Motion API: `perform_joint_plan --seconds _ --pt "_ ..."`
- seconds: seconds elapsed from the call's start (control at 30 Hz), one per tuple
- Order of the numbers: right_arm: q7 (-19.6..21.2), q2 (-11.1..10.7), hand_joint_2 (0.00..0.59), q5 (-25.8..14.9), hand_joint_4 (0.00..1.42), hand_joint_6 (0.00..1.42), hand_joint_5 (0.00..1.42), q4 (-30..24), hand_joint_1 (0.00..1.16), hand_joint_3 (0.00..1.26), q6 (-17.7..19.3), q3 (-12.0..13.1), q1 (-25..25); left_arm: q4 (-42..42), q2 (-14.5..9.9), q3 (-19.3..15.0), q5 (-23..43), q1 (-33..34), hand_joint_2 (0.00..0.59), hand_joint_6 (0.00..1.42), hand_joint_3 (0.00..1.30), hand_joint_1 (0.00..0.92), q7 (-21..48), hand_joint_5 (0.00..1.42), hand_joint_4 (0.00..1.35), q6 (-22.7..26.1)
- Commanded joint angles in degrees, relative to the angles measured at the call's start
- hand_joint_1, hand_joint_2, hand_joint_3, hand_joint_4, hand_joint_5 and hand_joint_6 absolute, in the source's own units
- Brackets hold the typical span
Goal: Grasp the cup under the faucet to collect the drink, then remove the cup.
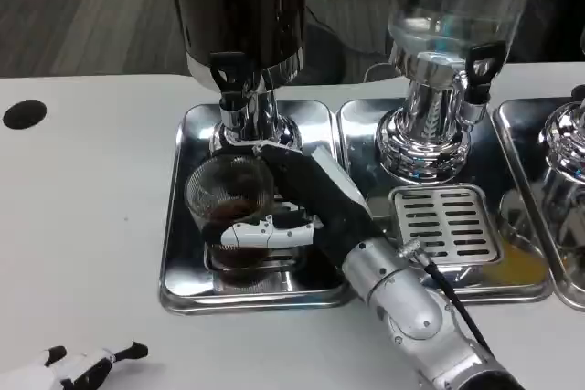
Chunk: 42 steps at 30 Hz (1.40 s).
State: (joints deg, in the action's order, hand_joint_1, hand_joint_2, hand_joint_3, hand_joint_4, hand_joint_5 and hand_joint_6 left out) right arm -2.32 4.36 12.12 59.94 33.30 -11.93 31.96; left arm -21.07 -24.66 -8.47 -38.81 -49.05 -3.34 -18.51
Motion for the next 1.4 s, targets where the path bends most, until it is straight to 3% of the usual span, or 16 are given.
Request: perform_joint_plan --seconds 0.03,0.33,0.7,1.4 --pt "0.41 -0.20 0.127 -0.10 0.45 0.41 0.49 -1.63 0.91 0.45 1.16 0.43 -1.48 -0.46 -0.15 -0.15 -0.32 -0.72 0.099 0.09 0.28 0.061 0.48 0.26 0.23 -0.16" --pt "-0.17 -0.66 0.138 -0.84 0.46 0.43 0.50 -4.13 0.91 0.46 1.58 0.97 -2.92 0.14 0.10 0.80 -0.67 -0.47 0.096 0.09 0.27 0.058 0.23 0.27 0.23 -0.19" --pt "-2.41 -2.42 0.131 -1.62 0.48 0.43 0.51 -12.04 0.90 0.47 0.38 1.93 -6.65 0.19 0.26 2.27 -1.39 0.51 0.091 0.09 0.27 0.057 0.46 0.27 0.23 0.32" --pt "-6.81 -6.81 0.128 -2.57 0.48 0.42 0.50 -32.93 0.89 0.48 -8.41 2.28 -16.56 2.08 -0.11 3.93 -1.04 2.63 0.100 0.09 0.26 0.061 0.07 0.27 0.22 -0.01"
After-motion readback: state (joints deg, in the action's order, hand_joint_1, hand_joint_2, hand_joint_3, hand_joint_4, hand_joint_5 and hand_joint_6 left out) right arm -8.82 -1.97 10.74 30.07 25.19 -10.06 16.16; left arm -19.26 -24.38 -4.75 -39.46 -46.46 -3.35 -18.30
